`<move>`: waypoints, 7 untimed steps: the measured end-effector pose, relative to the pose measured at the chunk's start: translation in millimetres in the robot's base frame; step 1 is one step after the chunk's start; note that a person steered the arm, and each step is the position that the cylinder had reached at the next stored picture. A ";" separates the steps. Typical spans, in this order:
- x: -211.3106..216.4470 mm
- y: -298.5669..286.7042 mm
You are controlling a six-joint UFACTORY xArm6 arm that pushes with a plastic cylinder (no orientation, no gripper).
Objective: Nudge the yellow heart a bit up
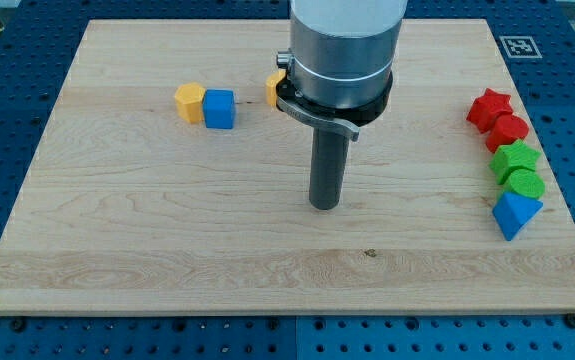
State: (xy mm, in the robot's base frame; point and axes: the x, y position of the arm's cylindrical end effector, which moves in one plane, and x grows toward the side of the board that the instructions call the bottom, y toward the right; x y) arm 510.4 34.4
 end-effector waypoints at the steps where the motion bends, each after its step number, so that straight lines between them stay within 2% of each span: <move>1: 0.0 -1.3; 3: 0.0 -9.3; 4: -11.3 -45.6; 5: -41.6 -85.9; 6: -59.6 -99.2; 7: -65.3 -71.4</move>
State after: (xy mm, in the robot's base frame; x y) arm 445.1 -37.0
